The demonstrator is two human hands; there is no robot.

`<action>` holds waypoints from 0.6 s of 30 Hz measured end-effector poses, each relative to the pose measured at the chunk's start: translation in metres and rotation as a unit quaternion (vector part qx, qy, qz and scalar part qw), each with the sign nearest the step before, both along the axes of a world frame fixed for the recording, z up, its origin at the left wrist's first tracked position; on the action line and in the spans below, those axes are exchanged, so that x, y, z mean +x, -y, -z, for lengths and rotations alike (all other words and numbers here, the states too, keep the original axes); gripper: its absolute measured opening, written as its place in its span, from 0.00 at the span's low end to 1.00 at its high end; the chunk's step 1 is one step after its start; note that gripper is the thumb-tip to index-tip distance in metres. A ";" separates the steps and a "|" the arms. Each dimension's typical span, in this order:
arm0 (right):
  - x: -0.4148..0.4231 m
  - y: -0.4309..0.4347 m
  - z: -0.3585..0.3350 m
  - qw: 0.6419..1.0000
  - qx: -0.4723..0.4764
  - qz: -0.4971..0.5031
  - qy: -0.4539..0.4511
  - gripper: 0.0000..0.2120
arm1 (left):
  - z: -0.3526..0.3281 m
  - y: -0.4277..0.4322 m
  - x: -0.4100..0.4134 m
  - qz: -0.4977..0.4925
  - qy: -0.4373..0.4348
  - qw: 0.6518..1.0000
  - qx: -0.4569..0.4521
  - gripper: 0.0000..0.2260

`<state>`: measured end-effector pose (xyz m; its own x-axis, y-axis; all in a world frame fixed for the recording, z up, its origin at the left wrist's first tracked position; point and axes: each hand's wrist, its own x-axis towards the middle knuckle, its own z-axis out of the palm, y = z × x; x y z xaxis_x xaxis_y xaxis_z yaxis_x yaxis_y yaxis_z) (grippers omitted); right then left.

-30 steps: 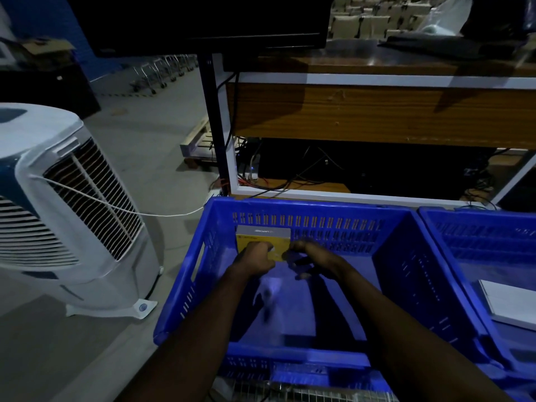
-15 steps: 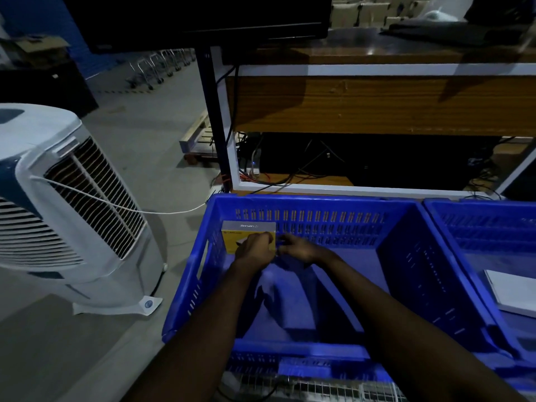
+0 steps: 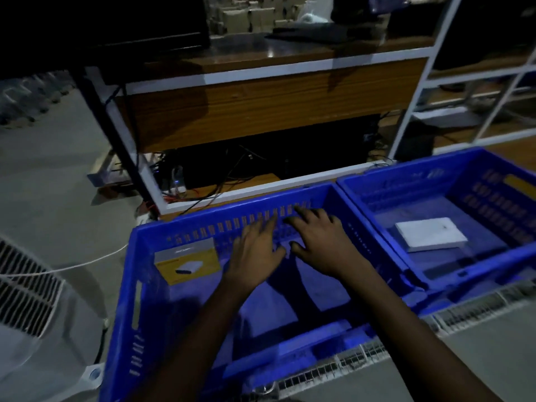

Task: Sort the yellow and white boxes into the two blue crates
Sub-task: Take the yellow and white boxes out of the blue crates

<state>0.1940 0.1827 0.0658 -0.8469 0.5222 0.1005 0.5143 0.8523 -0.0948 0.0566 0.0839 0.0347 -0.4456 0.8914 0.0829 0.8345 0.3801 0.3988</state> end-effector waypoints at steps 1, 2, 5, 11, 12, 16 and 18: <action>0.012 -0.007 -0.002 1.000 0.016 0.007 -0.011 0.26 | -0.003 -0.010 0.010 0.018 -0.018 1.000 0.006 0.33; 0.024 -0.015 -0.005 0.999 0.021 0.014 -0.020 0.28 | -0.006 -0.021 0.021 0.033 -0.030 0.999 0.012 0.33; 0.062 -0.050 -0.015 0.999 0.016 0.026 -0.033 0.29 | -0.018 -0.059 0.058 0.055 -0.044 0.997 0.023 0.34; 0.154 -0.147 -0.022 0.997 -0.024 0.031 -0.064 0.25 | -0.028 -0.152 0.147 0.052 -0.044 0.997 0.038 0.32; 0.169 -0.167 -0.021 0.998 -0.032 0.029 -0.055 0.25 | -0.029 -0.168 0.163 0.049 -0.040 0.997 0.033 0.32; 0.220 -0.244 -0.016 0.992 -0.110 0.041 -0.049 0.22 | -0.026 -0.233 0.211 0.029 0.000 1.000 0.000 0.31; 0.234 -0.279 -0.011 0.984 -0.161 0.048 -0.052 0.20 | -0.020 -0.260 0.223 0.010 0.045 0.999 -0.001 0.30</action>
<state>0.4282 0.4620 0.0765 -0.7855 0.6188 0.0010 0.5645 0.7173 -0.4084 0.2797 0.3437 0.0542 -0.4329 0.9005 0.0416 0.8028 0.3642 0.4720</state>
